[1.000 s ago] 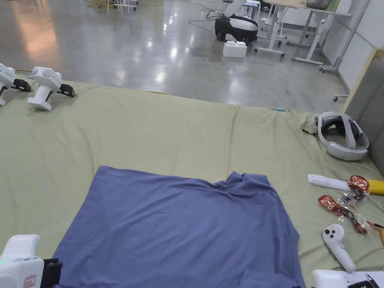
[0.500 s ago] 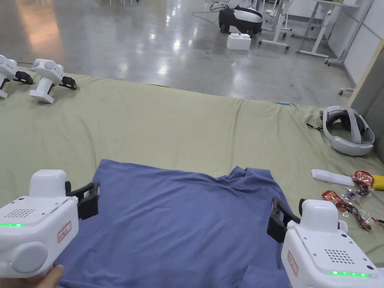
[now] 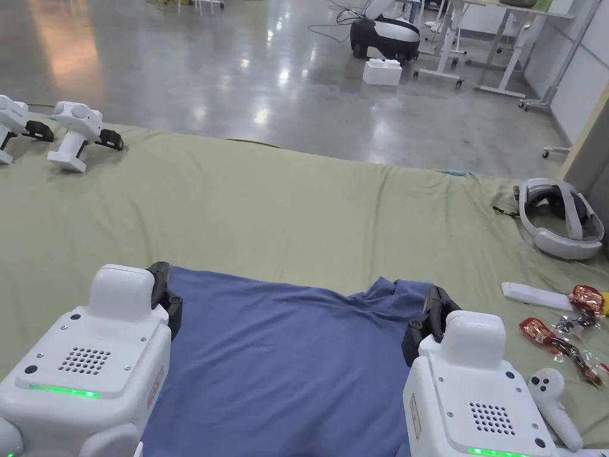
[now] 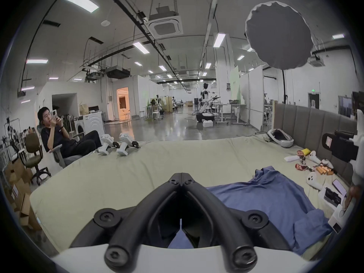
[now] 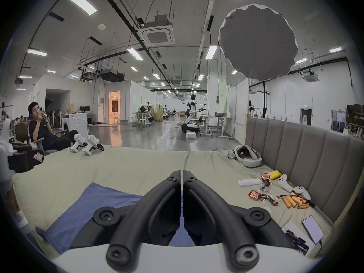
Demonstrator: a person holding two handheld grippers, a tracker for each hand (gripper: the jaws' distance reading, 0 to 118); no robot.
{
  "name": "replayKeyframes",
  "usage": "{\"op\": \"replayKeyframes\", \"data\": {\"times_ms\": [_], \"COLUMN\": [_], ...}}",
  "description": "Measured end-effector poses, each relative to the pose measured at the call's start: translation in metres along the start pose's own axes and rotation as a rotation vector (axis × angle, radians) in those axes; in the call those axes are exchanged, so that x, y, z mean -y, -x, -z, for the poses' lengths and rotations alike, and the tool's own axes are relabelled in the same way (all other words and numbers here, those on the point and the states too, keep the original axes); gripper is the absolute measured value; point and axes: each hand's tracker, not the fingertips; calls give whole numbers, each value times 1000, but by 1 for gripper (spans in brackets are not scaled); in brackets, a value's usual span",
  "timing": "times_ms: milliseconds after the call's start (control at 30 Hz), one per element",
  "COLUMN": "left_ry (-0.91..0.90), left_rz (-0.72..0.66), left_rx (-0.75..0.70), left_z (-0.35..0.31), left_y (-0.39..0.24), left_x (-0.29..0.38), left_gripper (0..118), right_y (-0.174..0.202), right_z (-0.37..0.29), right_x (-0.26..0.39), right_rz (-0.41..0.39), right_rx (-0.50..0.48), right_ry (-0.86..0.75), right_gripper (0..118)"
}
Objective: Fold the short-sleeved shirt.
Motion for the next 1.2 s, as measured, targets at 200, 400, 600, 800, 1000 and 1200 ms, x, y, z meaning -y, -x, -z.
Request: {"op": "replayKeyframes", "data": {"times_ms": [200, 400, 600, 800, 1000, 1200], "left_ry": [170, 504, 672, 800, 902, 866], "left_rz": [-71, -169, -229, -173, -108, -32], "left_rx": [48, 43, 57, 46, 2, 4], "left_z": [56, 184, 295, 368, 404, 400], "left_y": [28, 74, 104, 105, 91, 75], "left_x": [15, 48, 65, 77, 97, 98], "left_gripper": [1, 2, 57, 74, 74, 49], "right_y": [-2, -10, -21, -35, -48, -58], "right_z": [26, 63, 93, 103, 107, 107], "right_x": [14, 40, 67, 88, 104, 112], "right_rz": [4, -26, -44, -58, -64, -55], "right_rx": [-10, -28, -11, 22, 47, 58], "right_ry": [98, 231, 355, 423, 482, 516], "right_gripper": [4, 4, 4, 4, 4, 4]}}
